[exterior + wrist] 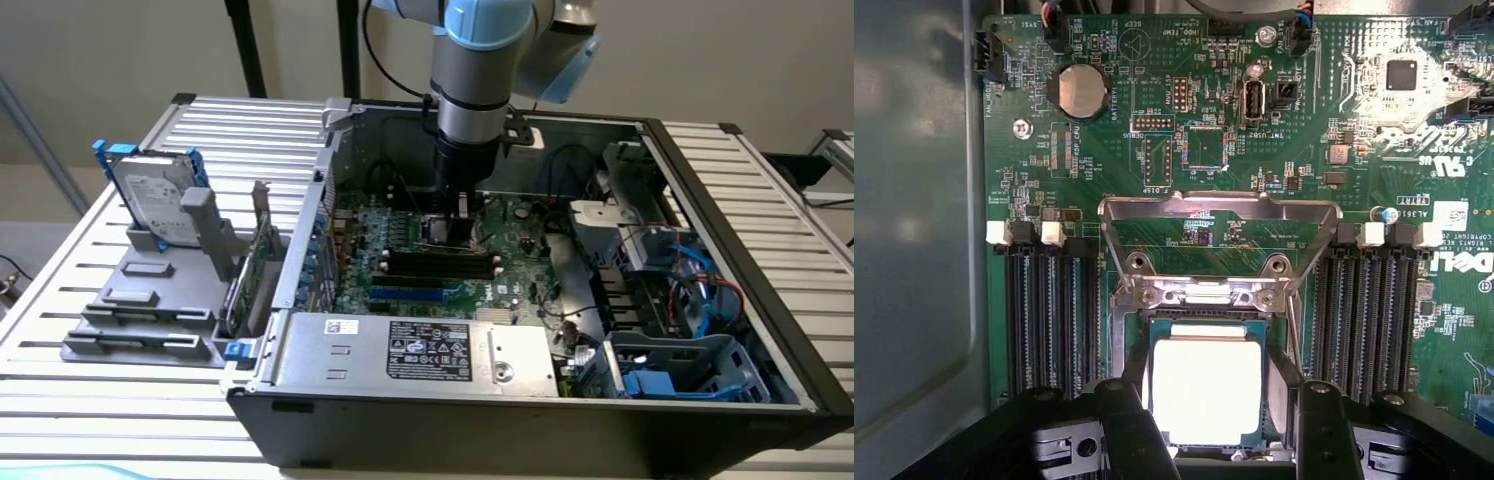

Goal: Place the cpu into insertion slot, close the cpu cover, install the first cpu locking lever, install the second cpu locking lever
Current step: 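Place the cpu into insertion slot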

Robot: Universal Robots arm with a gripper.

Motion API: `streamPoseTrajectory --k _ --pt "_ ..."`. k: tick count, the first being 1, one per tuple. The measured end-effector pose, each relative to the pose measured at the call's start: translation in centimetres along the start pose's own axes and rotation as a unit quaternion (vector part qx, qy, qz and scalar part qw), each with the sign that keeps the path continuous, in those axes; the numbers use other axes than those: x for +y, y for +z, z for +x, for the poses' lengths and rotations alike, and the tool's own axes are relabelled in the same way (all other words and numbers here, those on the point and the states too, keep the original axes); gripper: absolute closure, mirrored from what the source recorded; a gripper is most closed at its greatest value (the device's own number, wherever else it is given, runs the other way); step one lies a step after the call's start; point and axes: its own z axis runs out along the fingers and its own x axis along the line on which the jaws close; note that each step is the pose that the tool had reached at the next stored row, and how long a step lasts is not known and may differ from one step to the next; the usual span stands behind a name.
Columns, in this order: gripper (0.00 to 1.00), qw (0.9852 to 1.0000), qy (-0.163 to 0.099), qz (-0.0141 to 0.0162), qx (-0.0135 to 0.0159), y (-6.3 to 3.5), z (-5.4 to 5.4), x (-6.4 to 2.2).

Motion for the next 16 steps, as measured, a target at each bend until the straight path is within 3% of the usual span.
streamPoseTrajectory --k 2,16 --pt "0.37 1.0 0.0 0.0 0.0003 0.02 0.02 0.0" --pt "0.37 1.0 0.0 0.0 0.0003 -0.12 0.04 0.01"
